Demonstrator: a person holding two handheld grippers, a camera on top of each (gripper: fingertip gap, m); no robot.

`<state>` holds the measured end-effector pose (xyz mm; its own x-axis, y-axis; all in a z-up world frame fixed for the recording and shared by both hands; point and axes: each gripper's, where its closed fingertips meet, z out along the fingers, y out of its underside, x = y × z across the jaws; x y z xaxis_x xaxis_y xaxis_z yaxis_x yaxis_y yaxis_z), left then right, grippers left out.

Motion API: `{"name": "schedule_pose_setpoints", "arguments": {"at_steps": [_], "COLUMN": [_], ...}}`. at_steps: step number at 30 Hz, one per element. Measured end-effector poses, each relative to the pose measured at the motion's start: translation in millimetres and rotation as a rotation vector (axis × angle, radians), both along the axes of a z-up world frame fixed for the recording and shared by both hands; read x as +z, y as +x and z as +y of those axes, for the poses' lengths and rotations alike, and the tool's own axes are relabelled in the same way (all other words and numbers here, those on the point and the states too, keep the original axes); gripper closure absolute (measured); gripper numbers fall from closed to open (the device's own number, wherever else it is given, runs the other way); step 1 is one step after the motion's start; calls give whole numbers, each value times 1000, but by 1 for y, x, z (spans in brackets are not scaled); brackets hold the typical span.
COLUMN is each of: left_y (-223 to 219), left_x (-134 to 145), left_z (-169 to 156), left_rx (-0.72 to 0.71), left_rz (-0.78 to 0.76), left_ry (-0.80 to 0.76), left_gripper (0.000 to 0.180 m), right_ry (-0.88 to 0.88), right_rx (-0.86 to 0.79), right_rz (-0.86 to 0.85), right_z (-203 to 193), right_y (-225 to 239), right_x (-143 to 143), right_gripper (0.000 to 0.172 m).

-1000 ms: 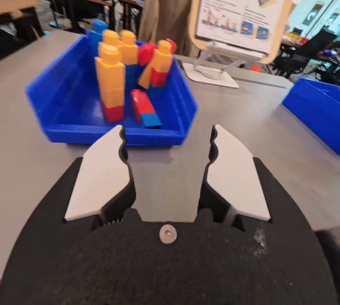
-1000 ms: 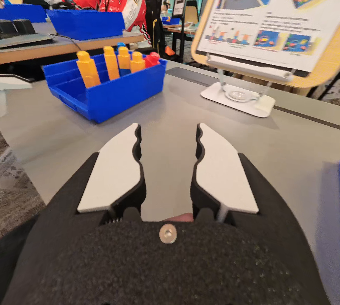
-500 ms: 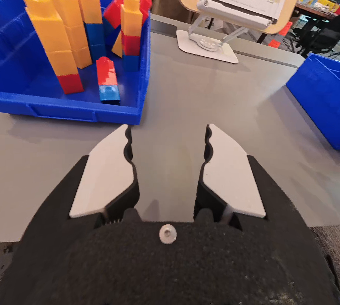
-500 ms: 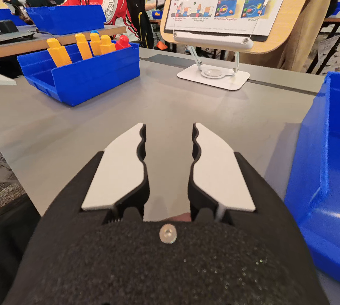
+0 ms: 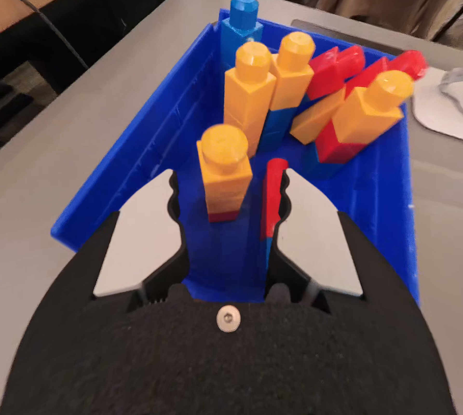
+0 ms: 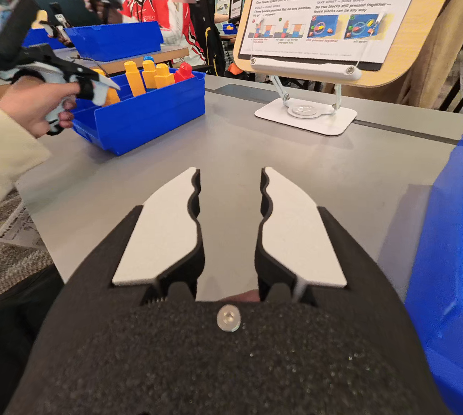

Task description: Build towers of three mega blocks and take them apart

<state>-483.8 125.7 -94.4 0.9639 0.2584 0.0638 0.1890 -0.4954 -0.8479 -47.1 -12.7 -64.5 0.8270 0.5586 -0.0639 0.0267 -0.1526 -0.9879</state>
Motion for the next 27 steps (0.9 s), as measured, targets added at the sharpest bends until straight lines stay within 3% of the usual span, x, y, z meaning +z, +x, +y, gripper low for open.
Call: {"name": "schedule_pose_setpoints", "arguments": {"at_steps": [3,5,7,11,14,20,24,27], "left_y": [-13,-10,-15,-7,9,107,190,246], "left_x": [-12,-20,-19,-12,22,125,141,134], "left_z": [14,18,16,15,13,-22,-73,-106], "left_rx": [40,-4,-2,-129,-296,-904,-1349,-1584], "left_rz": [8,-49,-49,-38,-59,-232,-184,-200], "left_ry": [-76,-113,-110,-90,-17,100,46,-20], "left_gripper": [103,138,138,138,138,139,139,139], "right_ry": [-19,-39,-63,-68,-57,-64,-65,-12], "right_rx": [16,24,37,47,57,254,557,628], "right_rz": [14,19,25,33,33,118,110,80], "right_z": [2,3,3,1,0,-15,-44,-44], "right_y": [-3,-5,-7,-7,-4,-18,-47,-67], "right_x": [-4,-10,-15,-15,-13,-4,2,18], "right_gripper": [126,127,128,130,132,132,125,123]}}
